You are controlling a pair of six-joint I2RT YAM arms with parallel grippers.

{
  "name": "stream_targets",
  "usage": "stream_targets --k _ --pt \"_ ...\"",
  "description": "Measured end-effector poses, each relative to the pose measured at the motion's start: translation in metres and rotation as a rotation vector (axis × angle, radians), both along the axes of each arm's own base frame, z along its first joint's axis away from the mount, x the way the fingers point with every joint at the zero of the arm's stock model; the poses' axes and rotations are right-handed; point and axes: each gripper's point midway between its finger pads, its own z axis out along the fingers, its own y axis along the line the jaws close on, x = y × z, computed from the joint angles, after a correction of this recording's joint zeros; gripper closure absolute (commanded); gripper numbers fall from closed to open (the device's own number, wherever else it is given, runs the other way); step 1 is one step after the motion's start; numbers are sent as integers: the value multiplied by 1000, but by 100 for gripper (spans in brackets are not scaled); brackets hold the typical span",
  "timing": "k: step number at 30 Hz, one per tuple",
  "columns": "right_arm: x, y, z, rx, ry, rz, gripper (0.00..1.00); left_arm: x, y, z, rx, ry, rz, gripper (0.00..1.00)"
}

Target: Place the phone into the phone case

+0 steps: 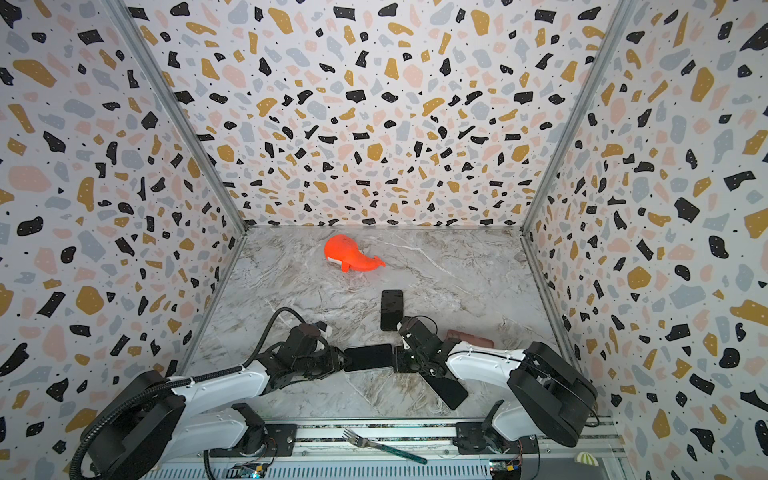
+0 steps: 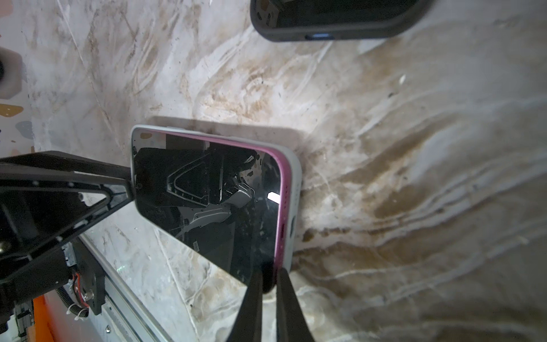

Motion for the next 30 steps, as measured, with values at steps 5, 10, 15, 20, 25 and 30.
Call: stream_targets --k 5,10,15,20,25,30 --pt "1 3 0 -10 -5 -1 91 5 2 0 13 -20 20 61" --pt "2 4 3 -18 -18 0 90 7 3 0 20 -29 25 61" --pt "1 4 6 -47 -43 30 80 7 4 0 23 -40 11 60" --pt "-2 4 20 -39 -86 79 72 1 2 1 12 -32 -27 58" --pt "20 18 58 21 -206 112 66 -7 3 3 13 -19 -55 54" --pt "36 23 70 19 -278 168 59 -15 6 4 11 -15 -77 49"
